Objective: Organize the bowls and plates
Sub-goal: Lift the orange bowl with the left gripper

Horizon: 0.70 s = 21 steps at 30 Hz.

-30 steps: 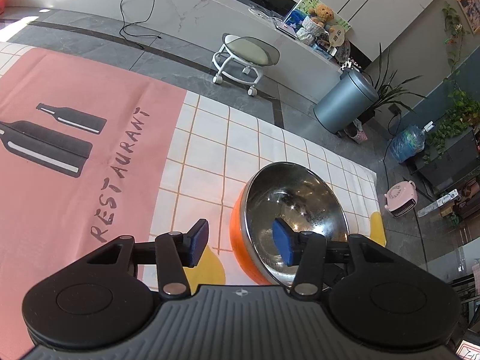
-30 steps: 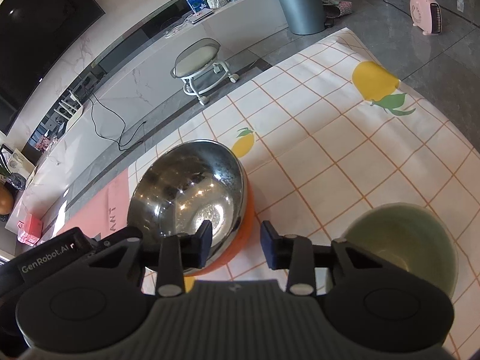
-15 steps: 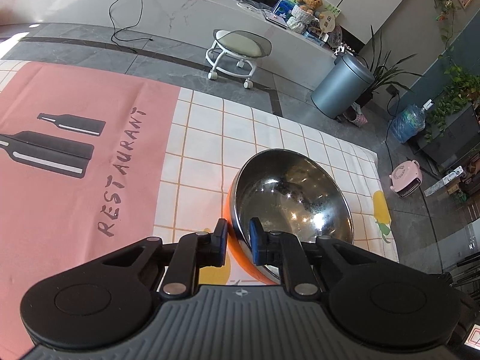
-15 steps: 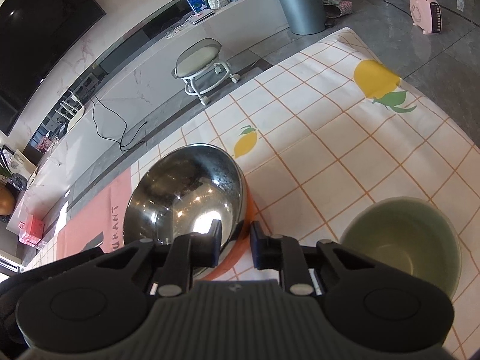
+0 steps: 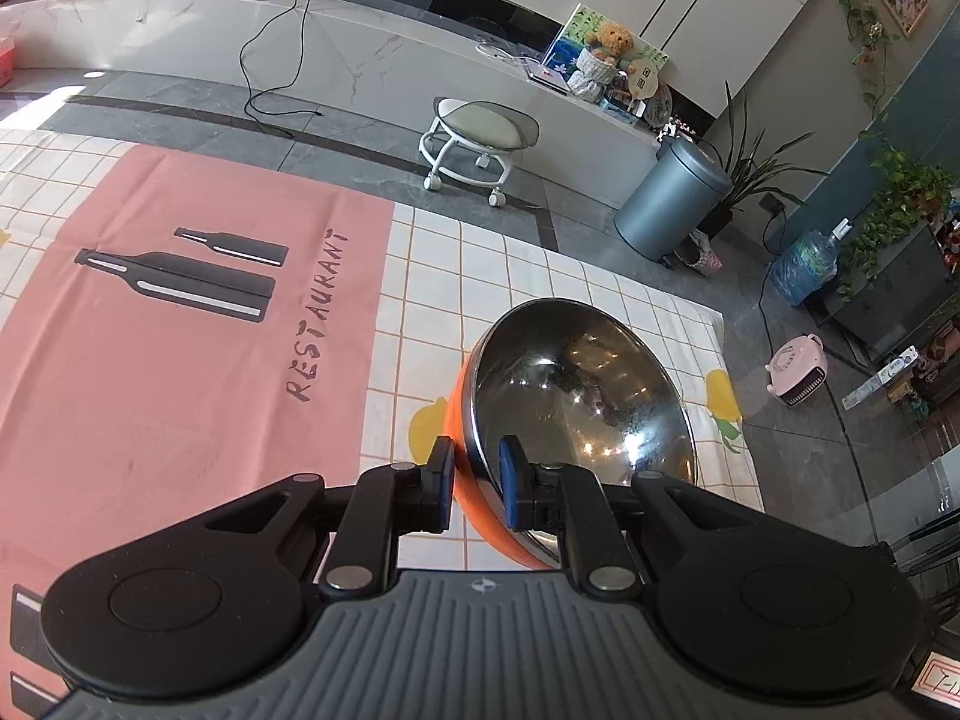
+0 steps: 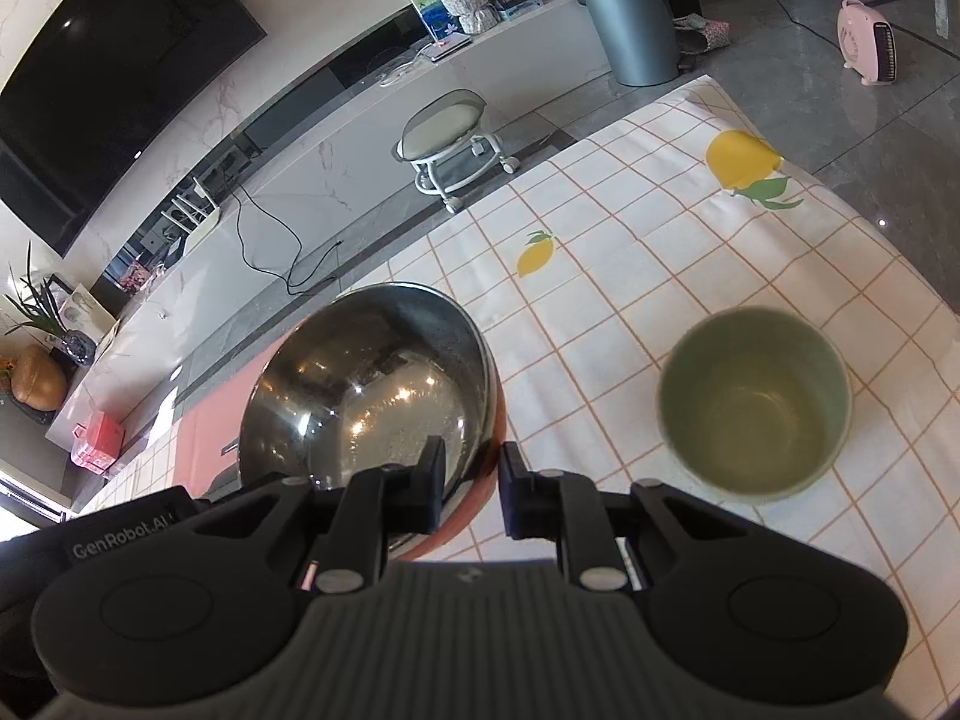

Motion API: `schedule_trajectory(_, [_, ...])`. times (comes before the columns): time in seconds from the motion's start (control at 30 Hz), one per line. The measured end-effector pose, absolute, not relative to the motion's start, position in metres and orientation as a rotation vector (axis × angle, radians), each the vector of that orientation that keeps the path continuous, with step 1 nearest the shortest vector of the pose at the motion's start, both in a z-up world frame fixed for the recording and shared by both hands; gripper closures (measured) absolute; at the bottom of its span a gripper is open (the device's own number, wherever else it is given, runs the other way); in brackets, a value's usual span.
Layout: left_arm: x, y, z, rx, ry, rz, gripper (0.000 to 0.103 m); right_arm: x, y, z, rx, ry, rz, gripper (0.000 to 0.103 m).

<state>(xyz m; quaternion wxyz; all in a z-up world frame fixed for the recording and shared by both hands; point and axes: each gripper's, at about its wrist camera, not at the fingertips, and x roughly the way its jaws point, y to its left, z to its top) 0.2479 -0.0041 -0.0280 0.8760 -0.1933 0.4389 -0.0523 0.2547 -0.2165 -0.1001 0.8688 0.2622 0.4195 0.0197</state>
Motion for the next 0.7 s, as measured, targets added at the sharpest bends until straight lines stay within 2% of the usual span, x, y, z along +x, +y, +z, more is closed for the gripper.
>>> schedule_trajectory(0.33, [0.184, 0.001, 0.004, -0.383, 0.845, -0.109, 0.086, 0.185, -0.210, -0.070, 0.548, 0.824, 0.086, 0.086])
schedule_trajectory(0.7, [0.133, 0.003, 0.006, -0.382, 0.846, -0.154, 0.086, 0.117, -0.217, -0.061, 0.535, 0.792, 0.086, 0.086])
